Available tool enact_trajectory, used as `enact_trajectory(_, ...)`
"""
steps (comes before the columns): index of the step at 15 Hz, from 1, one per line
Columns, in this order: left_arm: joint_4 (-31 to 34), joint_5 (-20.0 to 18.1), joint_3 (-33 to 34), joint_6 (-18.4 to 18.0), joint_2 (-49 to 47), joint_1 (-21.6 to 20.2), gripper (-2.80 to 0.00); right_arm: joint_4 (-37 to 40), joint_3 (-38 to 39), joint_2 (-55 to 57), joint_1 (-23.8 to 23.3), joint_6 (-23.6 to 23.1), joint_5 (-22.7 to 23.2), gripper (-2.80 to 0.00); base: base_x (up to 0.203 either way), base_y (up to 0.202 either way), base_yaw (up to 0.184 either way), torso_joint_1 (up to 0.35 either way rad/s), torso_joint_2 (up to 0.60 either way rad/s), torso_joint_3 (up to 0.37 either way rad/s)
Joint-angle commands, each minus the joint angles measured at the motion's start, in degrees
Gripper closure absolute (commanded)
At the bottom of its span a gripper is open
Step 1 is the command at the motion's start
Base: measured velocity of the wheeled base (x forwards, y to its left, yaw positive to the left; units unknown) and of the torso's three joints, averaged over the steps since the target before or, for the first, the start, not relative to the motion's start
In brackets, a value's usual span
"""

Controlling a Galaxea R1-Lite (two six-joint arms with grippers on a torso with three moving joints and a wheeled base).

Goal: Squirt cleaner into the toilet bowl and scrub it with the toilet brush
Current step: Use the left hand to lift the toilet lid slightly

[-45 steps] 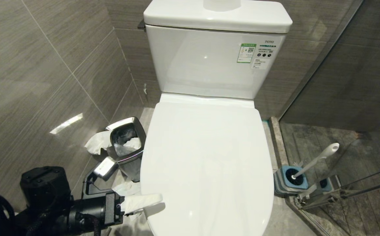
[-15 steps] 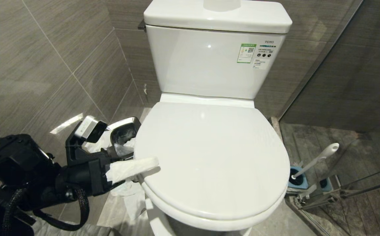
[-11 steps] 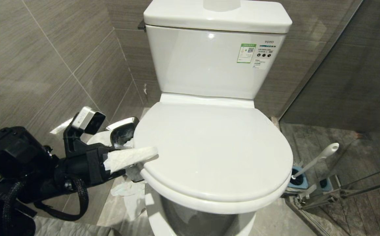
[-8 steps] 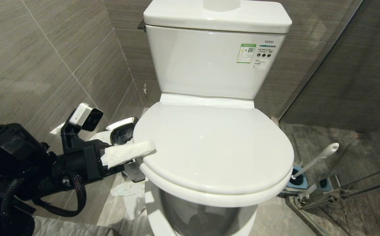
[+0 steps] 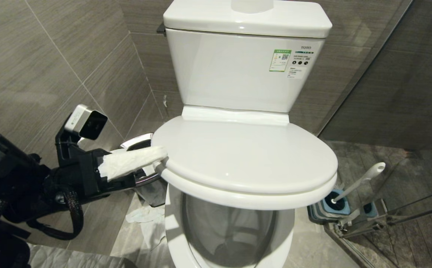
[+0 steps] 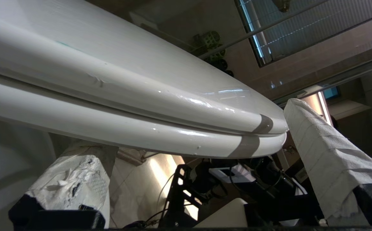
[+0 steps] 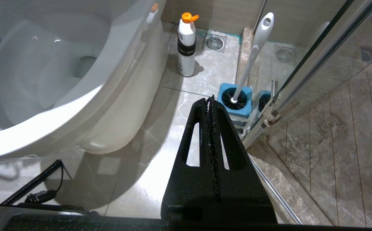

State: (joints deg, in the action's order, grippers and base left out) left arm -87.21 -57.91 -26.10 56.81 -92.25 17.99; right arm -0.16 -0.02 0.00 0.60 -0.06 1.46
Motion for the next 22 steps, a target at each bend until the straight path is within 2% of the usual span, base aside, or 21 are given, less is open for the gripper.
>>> enact_trajectory(1, -0.5, -0.3, -2.1, 1.0, 0.7, 0.1, -2.8, 0.0, 0.0, 0.0, 0.0, 0.0, 0.0, 0.0, 0.0, 0.0, 0.0, 0.0, 0.0, 0.0)
enact_trajectory(3, -0.5, -0.3, -4.2, 1.5, 0.7, 0.3, -2.8, 0.0, 0.0, 0.0, 0.0, 0.0, 0.0, 0.0, 0.0, 0.0, 0.0, 0.0, 0.0, 0.0)
enact_trajectory(6, -0.5, -0.2, -8.0, 5.2, 0.7, 0.3, -2.8, 0.0, 0.0, 0.0, 0.0, 0.0, 0.0, 0.0, 0.0, 0.0, 0.0, 0.0, 0.0, 0.0)
enact_trajectory(14, -0.5, 0.0, -20.6, 7.3, -2.5, 0.0, -2.8, 0.0, 0.0, 0.0, 0.0, 0.0, 0.0, 0.0, 0.0, 0.0, 0.0, 0.0, 0.0, 0.0)
enact_trajectory(18, -0.5, 0.2, -27.5, 6.3, -6.1, -0.7, -2.8, 0.0, 0.0, 0.0, 0.0, 0.0, 0.0, 0.0, 0.0, 0.0, 0.0, 0.0, 0.0, 0.0)
enact_trajectory(22, -0.5, 0.3, -32.2, 1.4, -10.5, -1.2, -2.8, 0.0, 0.0, 0.0, 0.0, 0.0, 0.0, 0.0, 0.0, 0.0, 0.0, 0.0, 0.0, 0.0)
